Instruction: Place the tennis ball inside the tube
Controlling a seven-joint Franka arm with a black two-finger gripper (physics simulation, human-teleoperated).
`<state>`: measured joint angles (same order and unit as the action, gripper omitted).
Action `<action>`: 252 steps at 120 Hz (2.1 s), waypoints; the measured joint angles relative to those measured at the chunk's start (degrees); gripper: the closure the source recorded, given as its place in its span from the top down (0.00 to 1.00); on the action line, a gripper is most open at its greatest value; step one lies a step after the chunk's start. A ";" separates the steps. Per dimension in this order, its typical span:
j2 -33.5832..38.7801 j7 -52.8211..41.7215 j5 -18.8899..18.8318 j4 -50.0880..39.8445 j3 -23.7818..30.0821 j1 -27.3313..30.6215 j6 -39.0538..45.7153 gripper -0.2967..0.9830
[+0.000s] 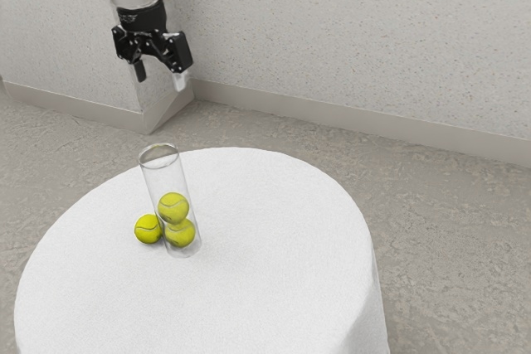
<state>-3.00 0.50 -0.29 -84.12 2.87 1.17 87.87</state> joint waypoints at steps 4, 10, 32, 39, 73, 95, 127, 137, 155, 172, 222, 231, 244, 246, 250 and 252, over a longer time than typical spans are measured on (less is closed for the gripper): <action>0.06 0.01 -0.01 -0.01 0.01 0.22 0.03 0.77; 0.36 -0.01 -0.06 -0.03 0.12 0.52 0.00 0.77; 7.21 0.07 -0.13 -7.05 1.40 1.59 1.14 0.77; 12.41 0.18 -0.05 -11.81 1.64 1.07 1.75 0.77; 22.14 15.43 0.31 -26.85 -0.19 2.25 7.55 0.77; 20.88 32.05 1.37 -34.50 -0.64 3.84 14.90 0.77; 13.46 48.75 3.66 -34.56 -1.49 8.68 24.56 0.77; 12.06 52.62 6.04 -34.29 -1.54 11.30 26.40 0.77; 9.72 58.37 10.05 -39.35 -1.55 14.55 30.67 0.77; 9.37 62.63 12.27 -45.21 -1.47 15.36 35.91 0.77; -1.06 70.67 17.01 -47.69 -1.01 15.94 48.80 0.77; -2.71 71.61 17.19 -46.81 -0.96 15.82 49.83 0.77; -4.83 72.76 17.33 -45.06 -0.91 15.73 50.77 0.77; -5.15 72.91 17.34 -44.88 -0.90 15.70 50.88 0.77; -5.92 73.22 17.36 -44.66 -0.84 15.66 51.21 0.77; -6.26 73.37 17.37 -44.59 -0.80 15.65 51.38 0.77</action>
<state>-9.26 73.87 17.08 -128.71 2.07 16.82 139.25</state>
